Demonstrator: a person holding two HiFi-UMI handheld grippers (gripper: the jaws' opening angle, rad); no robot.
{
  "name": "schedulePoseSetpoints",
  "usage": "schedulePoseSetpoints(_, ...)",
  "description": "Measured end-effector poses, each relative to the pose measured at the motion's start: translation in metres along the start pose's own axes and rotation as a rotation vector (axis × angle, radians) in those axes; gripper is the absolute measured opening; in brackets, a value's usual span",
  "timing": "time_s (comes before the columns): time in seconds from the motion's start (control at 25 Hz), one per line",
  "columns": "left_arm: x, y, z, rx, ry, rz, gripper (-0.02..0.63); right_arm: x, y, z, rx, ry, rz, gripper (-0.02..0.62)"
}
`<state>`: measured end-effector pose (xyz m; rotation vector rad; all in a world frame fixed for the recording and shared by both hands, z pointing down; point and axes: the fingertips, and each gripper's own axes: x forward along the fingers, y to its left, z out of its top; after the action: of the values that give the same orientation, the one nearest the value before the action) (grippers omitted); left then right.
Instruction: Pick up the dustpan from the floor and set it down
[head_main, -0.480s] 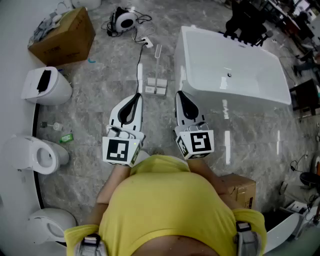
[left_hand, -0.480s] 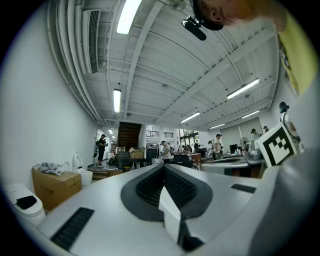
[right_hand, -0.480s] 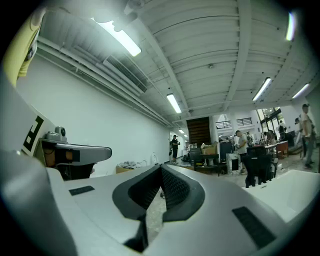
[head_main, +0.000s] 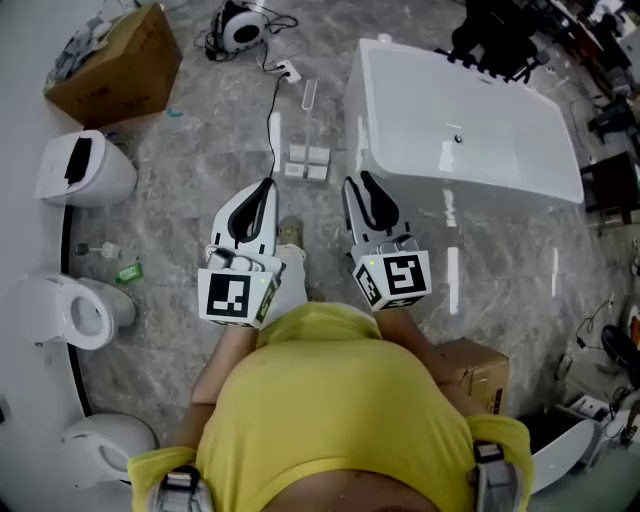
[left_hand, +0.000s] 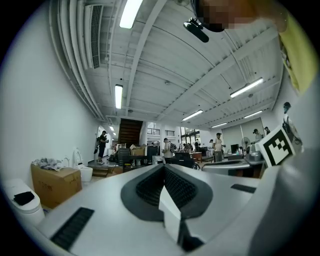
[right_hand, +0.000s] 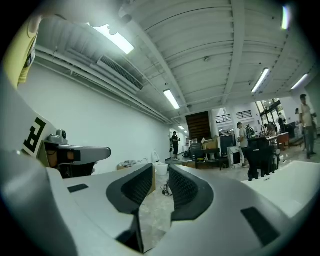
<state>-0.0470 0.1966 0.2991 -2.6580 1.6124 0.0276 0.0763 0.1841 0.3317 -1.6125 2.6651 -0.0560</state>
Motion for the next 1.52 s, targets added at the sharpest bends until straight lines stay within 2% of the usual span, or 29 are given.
schedulePoseSetpoints(0.12,0.019,0.012,-0.007,0.0,0.003,-0.015,0.002,0.018,-0.007,-0.01,0.019,0.017,-0.002,0.15)
schedulePoseSetpoints(0.32,0.069,0.036,-0.017,-0.004,0.014,-0.045,0.002,0.065,-0.03,-0.026,0.105,0.052,-0.004,0.178)
schedulePoseSetpoints(0.52,0.127,0.079,-0.017,0.019,0.014,-0.074,0.002,0.131,-0.05,-0.029,0.114,0.062,-0.012,0.181)
schedulePoseSetpoints(0.88,0.212,0.15,-0.041,-0.008,0.061,-0.121,0.002,0.232,-0.073,-0.048,0.141,0.12,-0.049,0.183)
schedulePoseSetpoints(1.24,0.268,0.166,-0.069,-0.029,0.104,-0.215,0.002,0.285,-0.097,-0.091,0.186,0.216,-0.083,0.183)
schedulePoseSetpoints(1.52,0.29,0.16,-0.088,-0.041,0.142,-0.234,0.002,0.303,-0.107,-0.14,0.217,0.323,-0.022,0.186)
